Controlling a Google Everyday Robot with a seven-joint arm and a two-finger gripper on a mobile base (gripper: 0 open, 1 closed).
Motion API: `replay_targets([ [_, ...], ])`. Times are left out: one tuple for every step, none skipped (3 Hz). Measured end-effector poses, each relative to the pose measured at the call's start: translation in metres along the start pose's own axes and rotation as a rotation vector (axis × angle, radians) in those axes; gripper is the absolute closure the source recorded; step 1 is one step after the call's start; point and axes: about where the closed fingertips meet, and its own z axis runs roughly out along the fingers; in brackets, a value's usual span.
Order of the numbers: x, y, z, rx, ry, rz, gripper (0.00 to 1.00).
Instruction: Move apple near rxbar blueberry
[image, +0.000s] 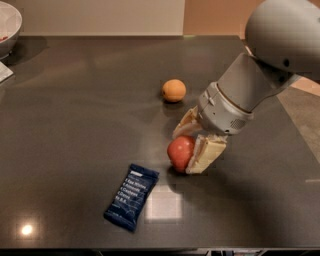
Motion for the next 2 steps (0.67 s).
replay_targets([
  [-0.0028,0.0091,0.0047,-0.016,-0.022,-0.011,0.83],
  [-0.0031,0.0136,0.0099,-0.025,-0.036,-0.011,0.60],
])
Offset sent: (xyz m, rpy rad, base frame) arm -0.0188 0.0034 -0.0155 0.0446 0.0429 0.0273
